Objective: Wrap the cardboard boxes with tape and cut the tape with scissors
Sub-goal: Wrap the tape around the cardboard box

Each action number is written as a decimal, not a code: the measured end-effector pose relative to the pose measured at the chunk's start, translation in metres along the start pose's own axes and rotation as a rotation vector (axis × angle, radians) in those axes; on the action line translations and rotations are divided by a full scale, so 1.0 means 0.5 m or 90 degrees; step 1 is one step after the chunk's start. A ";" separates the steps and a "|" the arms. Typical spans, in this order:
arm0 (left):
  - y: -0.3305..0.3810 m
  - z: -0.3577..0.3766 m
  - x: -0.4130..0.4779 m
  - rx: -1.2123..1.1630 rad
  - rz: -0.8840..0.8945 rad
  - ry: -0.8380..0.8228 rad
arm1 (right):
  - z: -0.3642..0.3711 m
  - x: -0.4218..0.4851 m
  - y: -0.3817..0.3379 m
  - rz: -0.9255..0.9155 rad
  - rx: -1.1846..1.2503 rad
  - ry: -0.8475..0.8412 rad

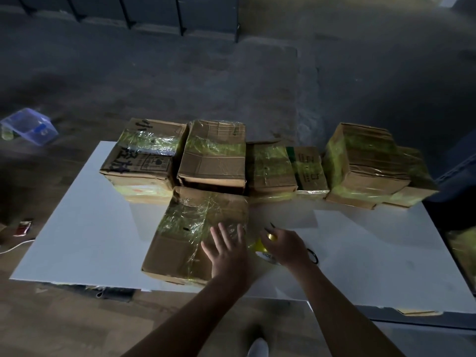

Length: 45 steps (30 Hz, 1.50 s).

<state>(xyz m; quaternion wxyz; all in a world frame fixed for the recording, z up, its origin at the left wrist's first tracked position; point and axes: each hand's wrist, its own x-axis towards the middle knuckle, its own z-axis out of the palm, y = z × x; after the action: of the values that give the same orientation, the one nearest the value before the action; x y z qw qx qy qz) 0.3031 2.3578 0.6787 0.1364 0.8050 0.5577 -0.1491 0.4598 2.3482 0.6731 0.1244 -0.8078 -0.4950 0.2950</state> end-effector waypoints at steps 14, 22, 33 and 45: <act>-0.094 -0.151 -0.037 -0.399 0.119 0.122 | -0.095 -0.014 -0.112 -0.159 0.092 0.122; -0.206 -0.206 -0.047 -0.948 0.164 0.033 | -0.218 -0.014 -0.250 -0.254 0.187 -0.040; -0.307 -0.201 -0.048 -0.560 0.211 0.157 | -0.139 -0.009 -0.325 -0.287 0.367 -0.016; -0.361 -0.173 -0.024 -0.466 0.201 0.203 | -0.114 -0.019 -0.394 -0.272 0.180 0.120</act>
<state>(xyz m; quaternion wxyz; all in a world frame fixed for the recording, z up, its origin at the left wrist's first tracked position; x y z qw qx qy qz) 0.1372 2.4423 0.7531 0.3462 0.7921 0.4580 0.2074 0.3480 2.4393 0.8189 0.3409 -0.6833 -0.5946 0.2516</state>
